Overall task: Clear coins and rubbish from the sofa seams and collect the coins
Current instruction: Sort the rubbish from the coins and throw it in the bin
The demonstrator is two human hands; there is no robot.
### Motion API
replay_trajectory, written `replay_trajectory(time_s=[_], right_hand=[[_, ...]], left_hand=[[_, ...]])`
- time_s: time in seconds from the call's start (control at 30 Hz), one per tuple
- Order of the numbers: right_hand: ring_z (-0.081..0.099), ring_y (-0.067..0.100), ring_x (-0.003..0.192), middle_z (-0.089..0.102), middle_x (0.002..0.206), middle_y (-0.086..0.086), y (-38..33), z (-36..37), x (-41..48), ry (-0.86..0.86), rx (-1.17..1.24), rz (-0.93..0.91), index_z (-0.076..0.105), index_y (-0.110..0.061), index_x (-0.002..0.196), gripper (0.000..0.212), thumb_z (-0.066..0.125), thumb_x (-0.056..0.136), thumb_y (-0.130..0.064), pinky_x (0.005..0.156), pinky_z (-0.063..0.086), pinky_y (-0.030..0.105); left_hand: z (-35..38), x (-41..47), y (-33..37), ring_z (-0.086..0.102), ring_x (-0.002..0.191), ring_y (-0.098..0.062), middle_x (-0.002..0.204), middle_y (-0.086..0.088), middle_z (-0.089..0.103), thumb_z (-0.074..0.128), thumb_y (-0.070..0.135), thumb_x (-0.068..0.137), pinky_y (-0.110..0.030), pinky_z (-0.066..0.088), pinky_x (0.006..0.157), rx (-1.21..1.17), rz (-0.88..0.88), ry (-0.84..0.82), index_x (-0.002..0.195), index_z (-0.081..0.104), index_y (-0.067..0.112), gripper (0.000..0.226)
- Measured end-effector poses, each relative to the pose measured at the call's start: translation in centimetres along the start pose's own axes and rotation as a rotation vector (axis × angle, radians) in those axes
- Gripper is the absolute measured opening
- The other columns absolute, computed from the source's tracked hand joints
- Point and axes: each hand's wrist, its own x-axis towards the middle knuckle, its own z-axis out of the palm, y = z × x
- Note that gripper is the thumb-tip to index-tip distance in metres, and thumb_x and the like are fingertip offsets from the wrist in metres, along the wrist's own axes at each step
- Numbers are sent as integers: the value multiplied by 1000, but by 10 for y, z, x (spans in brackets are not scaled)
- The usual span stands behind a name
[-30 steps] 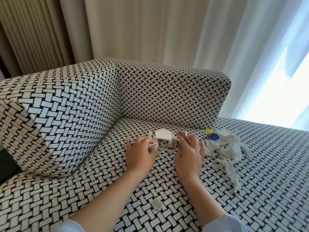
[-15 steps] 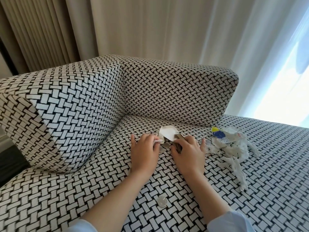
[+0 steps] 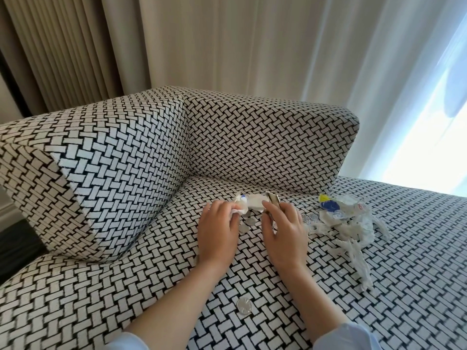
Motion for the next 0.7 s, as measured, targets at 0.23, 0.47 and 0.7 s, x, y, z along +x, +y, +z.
replay_trajectory(time_s=[0.23,0.47,0.7], right_hand=[[52,12,79,58,99,-4,0,-3,-2,5,74,-3,68,-16,113,21,55,97,-20,60,35,21],[54,12,67,59,92,-7,-11,-12,-6,-10,104,3,69,-17,109,19,57,96,-10,50,37,17],[59,-4,85,66,99,-12,-59,-28,-23,-54,356,82,64,-25,125,32,54,98,-13,67,48,11]], left_hand=[[-11,4,10,53,76,4,99,19,60,49,36,99,-14,38,55,-100,-96,-84,106,60,30,15],[-44,18,27,63,75,-5,93,17,63,56,34,96,-32,56,63,-311,-212,-217,107,60,28,13],[-84,4,26,67,87,-9,114,4,64,54,23,98,-29,59,70,-500,-339,-96,114,58,21,16]])
